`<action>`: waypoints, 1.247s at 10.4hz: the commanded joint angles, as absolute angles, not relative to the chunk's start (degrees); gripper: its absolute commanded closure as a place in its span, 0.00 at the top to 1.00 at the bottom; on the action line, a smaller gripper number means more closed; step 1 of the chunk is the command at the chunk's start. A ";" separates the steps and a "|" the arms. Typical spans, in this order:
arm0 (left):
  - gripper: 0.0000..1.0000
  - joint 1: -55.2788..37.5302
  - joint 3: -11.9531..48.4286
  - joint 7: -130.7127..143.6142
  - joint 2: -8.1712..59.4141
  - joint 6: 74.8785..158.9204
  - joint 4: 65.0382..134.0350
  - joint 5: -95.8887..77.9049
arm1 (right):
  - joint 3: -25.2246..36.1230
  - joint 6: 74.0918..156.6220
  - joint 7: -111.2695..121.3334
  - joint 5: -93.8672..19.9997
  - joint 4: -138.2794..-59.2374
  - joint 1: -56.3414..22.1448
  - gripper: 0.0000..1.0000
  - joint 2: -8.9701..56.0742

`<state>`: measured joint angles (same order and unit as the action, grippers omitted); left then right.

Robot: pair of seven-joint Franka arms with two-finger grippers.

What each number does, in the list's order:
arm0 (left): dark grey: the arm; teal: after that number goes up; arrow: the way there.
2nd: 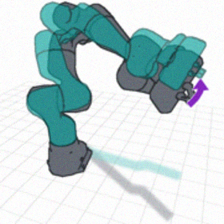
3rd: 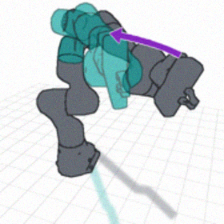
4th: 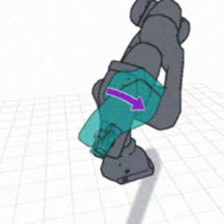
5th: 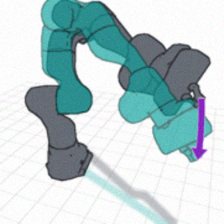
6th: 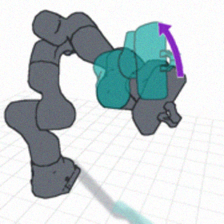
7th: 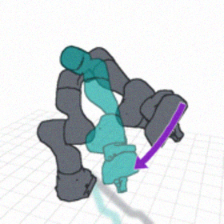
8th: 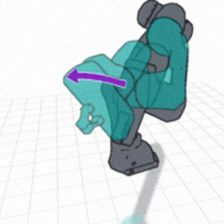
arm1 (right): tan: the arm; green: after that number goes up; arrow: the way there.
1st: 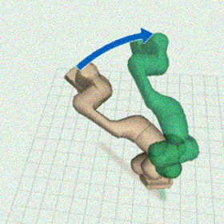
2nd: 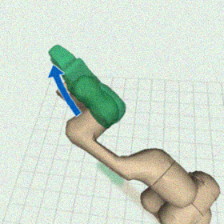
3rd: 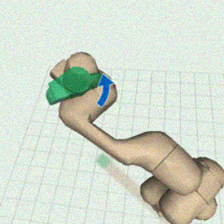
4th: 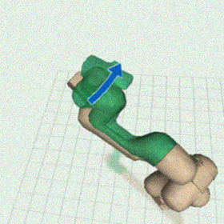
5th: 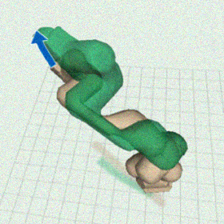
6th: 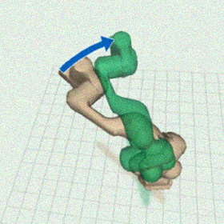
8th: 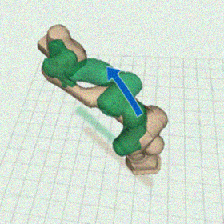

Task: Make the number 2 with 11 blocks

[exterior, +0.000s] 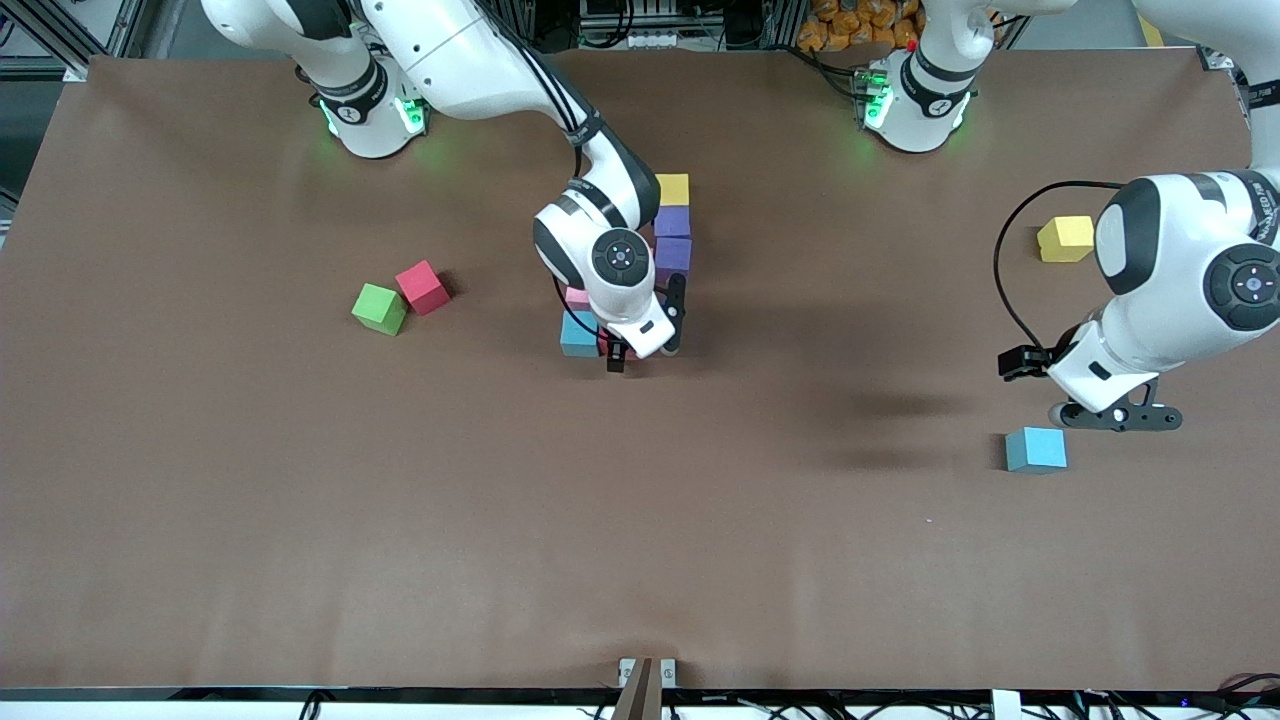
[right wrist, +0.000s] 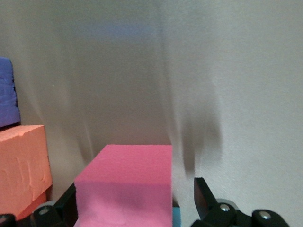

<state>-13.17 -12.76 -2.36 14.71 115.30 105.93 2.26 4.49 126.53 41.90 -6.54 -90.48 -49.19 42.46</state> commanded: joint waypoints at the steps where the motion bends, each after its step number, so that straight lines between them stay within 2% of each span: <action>1: 1.00 -12.66 -12.57 -3.69 15.02 116.02 106.35 1.67 | 4.04 123.33 40.78 -5.89 -90.97 -47.38 1.00 38.69; 3: 1.00 -10.13 -12.48 -4.56 15.55 116.10 106.35 1.93 | 3.52 119.12 41.40 -6.67 -90.70 -43.44 1.00 35.35; 5: 1.00 -9.67 -12.57 -4.92 19.32 117.41 104.60 1.32 | 3.51 112.89 40.70 -11.58 -90.62 -39.14 1.00 31.05; 7: 1.00 -6.69 -12.39 -4.92 22.58 122.05 103.45 -0.08 | 3.60 108.22 39.04 -12.48 -90.53 -32.90 1.00 27.09; 9: 1.00 -6.42 -12.39 -5.18 24.51 124.18 102.66 -1.76 | 3.95 102.60 23.83 -9.78 -90.88 -29.37 1.00 21.82; 11: 1.00 -6.32 -12.39 -5.27 26.88 127.34 102.31 -1.76 | 3.52 96.53 2.47 -0.82 -90.61 -27.08 1.00 16.46; 13: 1.00 -5.54 -12.39 -6.49 29.34 129.45 100.55 -1.58 | 1.25 92.21 -2.64 -0.18 -90.44 -16.24 1.00 13.11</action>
